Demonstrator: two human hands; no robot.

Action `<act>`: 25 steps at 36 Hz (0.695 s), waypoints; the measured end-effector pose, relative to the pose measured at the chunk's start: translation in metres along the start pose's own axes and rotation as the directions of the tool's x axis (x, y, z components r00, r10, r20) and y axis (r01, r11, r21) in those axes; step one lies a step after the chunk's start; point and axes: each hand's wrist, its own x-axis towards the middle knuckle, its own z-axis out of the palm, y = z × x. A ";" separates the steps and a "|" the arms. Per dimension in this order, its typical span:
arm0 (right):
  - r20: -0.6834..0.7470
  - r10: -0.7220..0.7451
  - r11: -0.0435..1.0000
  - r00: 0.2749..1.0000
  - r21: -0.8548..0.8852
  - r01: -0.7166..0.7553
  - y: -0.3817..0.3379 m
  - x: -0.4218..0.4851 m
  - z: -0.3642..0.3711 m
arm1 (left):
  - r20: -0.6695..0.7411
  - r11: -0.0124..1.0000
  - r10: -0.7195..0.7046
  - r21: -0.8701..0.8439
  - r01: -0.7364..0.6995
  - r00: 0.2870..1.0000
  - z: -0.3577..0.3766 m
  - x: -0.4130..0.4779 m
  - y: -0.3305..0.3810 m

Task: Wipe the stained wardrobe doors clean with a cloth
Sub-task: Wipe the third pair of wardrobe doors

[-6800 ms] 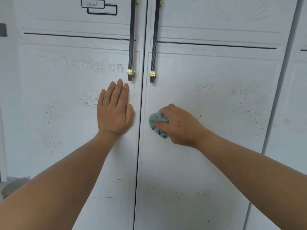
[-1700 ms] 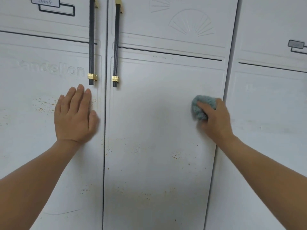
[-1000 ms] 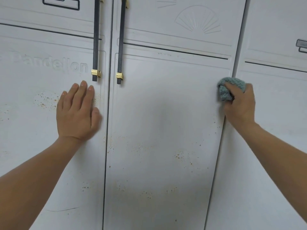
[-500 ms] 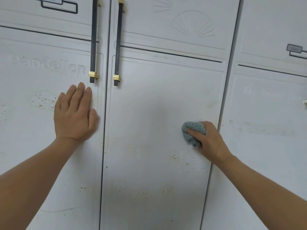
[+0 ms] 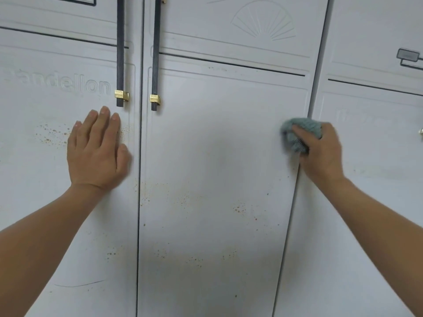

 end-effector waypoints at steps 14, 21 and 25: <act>0.093 -0.151 0.969 0.984 0.213 0.128 0.010 -0.115 0.035 | 0.008 1.000 -0.001 0.002 0.001 1.000 0.002 0.000 -0.001; 0.048 0.179 0.973 0.983 0.140 -0.184 0.011 -0.083 0.045 | 0.001 1.000 -0.001 0.003 0.001 1.000 0.002 -0.001 -0.001; 0.245 -0.025 0.986 0.969 0.165 -0.016 -0.008 -0.133 0.059 | -0.012 1.000 0.011 0.004 -0.011 1.000 0.003 -0.001 -0.001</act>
